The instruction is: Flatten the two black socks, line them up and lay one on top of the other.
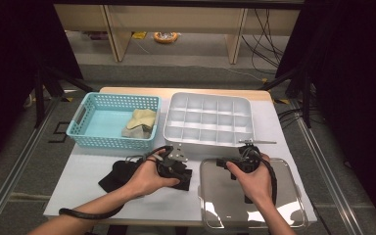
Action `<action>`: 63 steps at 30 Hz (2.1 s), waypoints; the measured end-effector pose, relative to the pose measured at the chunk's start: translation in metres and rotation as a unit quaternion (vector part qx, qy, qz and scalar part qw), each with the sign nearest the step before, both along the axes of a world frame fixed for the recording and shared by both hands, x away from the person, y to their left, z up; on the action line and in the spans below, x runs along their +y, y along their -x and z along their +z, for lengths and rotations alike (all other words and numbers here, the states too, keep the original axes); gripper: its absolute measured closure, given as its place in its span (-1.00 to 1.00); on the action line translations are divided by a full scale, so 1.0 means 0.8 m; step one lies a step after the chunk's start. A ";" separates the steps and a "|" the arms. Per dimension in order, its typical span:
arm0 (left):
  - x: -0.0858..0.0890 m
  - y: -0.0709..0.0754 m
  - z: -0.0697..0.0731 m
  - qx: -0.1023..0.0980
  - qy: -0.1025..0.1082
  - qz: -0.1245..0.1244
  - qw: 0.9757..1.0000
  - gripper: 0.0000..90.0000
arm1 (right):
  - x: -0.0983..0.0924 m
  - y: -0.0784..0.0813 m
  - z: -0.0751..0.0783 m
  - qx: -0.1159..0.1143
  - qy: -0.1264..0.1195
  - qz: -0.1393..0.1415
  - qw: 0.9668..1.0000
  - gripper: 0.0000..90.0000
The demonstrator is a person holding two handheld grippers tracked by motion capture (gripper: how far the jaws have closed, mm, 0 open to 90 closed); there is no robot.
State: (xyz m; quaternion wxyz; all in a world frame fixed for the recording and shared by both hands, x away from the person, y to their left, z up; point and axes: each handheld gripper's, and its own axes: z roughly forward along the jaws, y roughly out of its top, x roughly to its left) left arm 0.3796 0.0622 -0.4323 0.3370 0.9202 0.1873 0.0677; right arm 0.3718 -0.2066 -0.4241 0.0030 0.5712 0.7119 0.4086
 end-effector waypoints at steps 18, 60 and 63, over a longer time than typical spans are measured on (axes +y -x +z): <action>0.193 -0.021 0.008 0.014 -0.002 0.206 0.978 0.12 | 0.071 -0.022 -0.031 0.039 0.044 0.068 0.996 0.58; 0.191 0.020 0.013 0.009 0.002 0.153 0.988 0.34 | 0.093 -0.011 -0.041 0.039 0.057 0.094 0.993 0.52; 0.156 0.023 0.005 0.005 -0.017 0.093 0.996 0.30 | 0.093 -0.010 -0.041 0.046 0.054 0.091 0.993 0.52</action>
